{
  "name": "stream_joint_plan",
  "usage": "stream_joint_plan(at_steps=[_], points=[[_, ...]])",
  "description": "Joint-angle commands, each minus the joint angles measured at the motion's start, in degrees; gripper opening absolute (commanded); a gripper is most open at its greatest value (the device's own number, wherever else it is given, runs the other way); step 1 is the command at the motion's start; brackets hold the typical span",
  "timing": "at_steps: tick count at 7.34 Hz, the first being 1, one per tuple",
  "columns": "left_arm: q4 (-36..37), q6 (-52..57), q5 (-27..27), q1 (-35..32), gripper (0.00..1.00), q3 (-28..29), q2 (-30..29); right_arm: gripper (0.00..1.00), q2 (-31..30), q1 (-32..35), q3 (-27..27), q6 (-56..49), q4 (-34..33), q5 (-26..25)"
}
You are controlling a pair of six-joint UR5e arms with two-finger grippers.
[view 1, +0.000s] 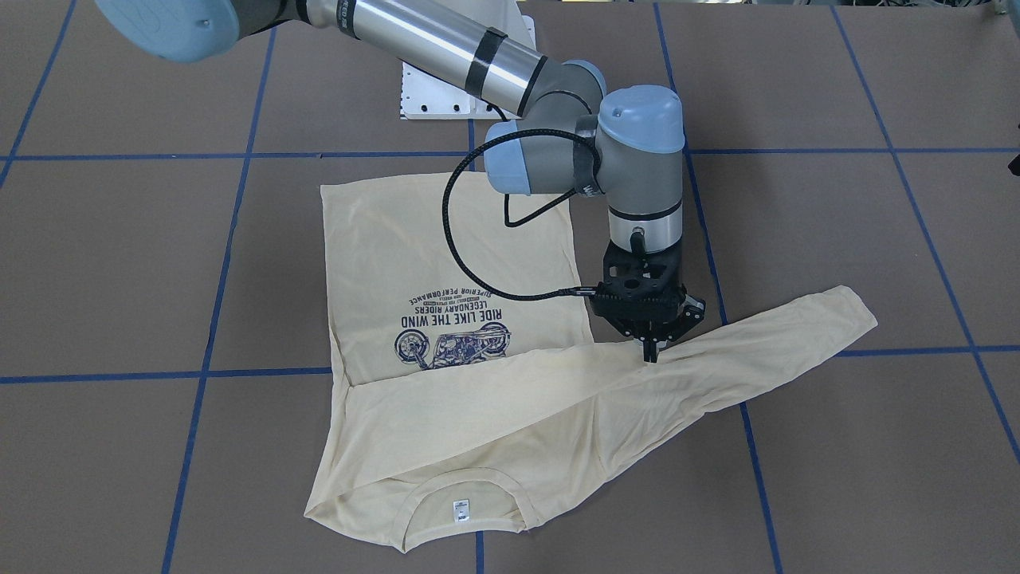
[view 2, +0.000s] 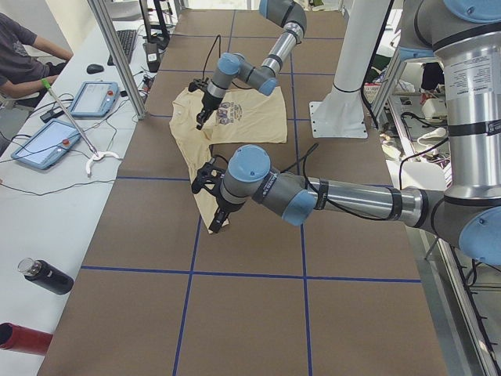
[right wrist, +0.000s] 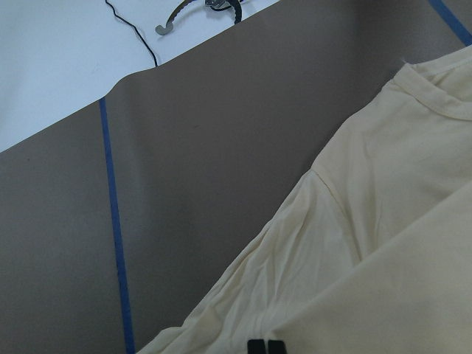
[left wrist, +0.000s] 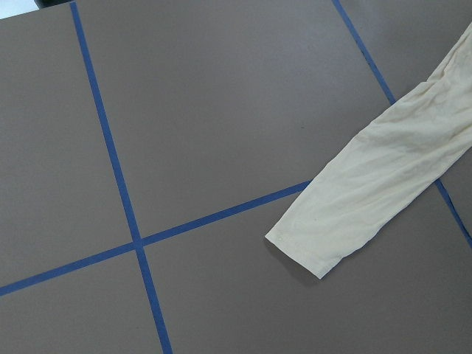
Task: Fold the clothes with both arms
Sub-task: 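Carry the grasped sleeve with the right gripper across the shirt body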
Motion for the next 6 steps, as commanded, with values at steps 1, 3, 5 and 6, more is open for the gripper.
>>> stream_joint_plan(at_steps=[1,3,5,6], points=[[0.1,0.1,-0.1,0.0,0.99,0.1,-0.5,0.82,1.2,1.7,-2.6,4.7,1.6,-2.2],[0.1,-0.9,0.0,0.3,0.99,0.6,-0.7,0.82,1.3,4.2,-2.5,7.4,1.6,-1.5],[0.1,-15.3,0.6,9.2,0.99,0.8,-7.0,0.87,-1.1,6.8,2.9,9.7,0.7,6.2],[-1.8,-17.3,3.6,15.1,0.99,4.1,-9.3,0.86,-9.3,8.4,15.4,9.8,-3.0,10.4]])
